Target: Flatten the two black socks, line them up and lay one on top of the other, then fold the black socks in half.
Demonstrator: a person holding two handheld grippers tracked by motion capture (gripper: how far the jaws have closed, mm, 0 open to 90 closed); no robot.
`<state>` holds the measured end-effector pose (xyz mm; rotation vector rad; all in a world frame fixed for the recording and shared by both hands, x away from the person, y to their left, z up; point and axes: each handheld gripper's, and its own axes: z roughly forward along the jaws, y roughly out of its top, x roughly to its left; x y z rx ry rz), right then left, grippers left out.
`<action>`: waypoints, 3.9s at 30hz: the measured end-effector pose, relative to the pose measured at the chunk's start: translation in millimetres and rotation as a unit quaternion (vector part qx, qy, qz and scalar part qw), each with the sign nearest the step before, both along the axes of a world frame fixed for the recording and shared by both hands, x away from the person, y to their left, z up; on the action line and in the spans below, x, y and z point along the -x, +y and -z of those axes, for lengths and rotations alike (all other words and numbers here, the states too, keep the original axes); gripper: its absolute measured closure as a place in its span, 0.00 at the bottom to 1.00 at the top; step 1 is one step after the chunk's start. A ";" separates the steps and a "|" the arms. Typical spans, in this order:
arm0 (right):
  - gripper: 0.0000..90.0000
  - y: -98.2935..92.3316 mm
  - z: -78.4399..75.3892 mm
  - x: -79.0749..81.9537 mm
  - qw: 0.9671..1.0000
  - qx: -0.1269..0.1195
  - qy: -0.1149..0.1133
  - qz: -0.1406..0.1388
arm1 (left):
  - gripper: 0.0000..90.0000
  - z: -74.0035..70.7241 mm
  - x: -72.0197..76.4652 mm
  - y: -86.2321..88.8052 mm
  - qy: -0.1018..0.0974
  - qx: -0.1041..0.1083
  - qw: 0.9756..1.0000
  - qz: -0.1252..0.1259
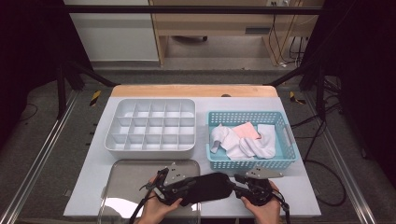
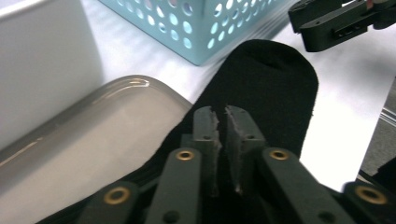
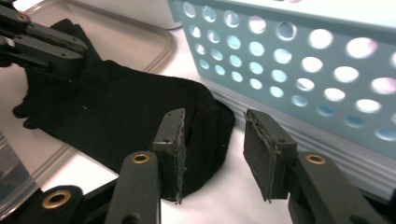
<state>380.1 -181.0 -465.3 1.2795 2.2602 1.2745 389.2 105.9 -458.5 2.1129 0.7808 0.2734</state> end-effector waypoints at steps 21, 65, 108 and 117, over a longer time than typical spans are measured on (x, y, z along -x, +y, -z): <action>0.68 13.9 17.2 -8.1 0.999 0.021 0.035 0.009 | 0.99 17.8 0.3 -1.0 0.021 -0.014 1.000 -0.008; 0.90 15.8 -20.9 2.5 0.997 -0.058 0.013 -0.040 | 0.90 -12.4 6.4 93.7 -0.003 0.032 0.993 -0.116; 0.91 135.7 -38.6 -28.1 0.986 -0.060 0.031 -0.152 | 0.97 18.9 24.1 107.0 0.037 0.012 0.995 -0.092; 0.90 163.3 -21.8 -32.8 0.985 -0.042 0.045 -0.161 | 0.96 19.0 24.7 106.3 0.035 0.009 0.995 -0.092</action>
